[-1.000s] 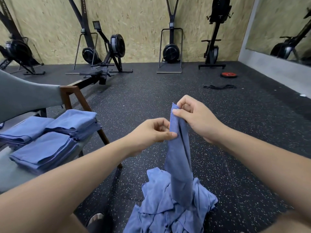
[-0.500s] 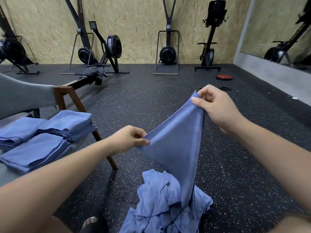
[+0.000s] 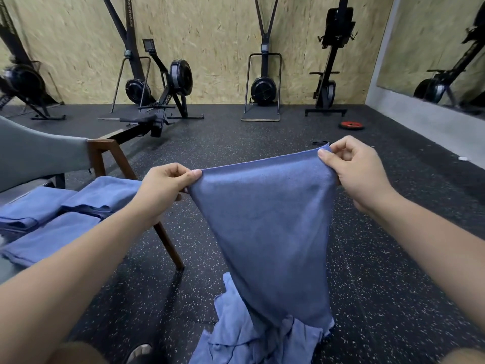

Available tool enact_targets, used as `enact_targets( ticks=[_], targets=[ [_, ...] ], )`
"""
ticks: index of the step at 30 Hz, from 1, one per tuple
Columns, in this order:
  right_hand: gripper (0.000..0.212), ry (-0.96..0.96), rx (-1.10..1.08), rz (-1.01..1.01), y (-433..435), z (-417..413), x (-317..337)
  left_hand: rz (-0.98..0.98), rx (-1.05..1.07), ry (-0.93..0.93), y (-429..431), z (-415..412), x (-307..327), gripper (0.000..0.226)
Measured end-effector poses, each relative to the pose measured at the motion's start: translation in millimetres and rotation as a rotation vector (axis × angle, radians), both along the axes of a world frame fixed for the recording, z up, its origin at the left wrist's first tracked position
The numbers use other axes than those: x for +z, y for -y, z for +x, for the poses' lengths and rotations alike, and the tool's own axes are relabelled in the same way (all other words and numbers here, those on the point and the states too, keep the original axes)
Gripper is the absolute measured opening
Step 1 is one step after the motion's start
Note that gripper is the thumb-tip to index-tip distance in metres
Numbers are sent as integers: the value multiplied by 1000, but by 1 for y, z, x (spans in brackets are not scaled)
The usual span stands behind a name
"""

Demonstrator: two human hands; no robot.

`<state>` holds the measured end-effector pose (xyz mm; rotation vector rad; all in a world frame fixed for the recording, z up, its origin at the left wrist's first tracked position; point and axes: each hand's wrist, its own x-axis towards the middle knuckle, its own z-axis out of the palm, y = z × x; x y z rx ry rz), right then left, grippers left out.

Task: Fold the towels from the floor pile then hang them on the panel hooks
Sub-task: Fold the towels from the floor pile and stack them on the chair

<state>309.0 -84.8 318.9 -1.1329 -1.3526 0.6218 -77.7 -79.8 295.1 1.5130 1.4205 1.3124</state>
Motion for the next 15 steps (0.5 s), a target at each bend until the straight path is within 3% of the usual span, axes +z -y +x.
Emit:
enact_targets(
  ticks=[5,15],
  targets=[
    [18,-62,2,26,8,-18,6,8,51,123,10,25,16,27],
    [20,-60,159,-4,38,-70,4,-56,-167,169,41,83,31,18]
  ],
)
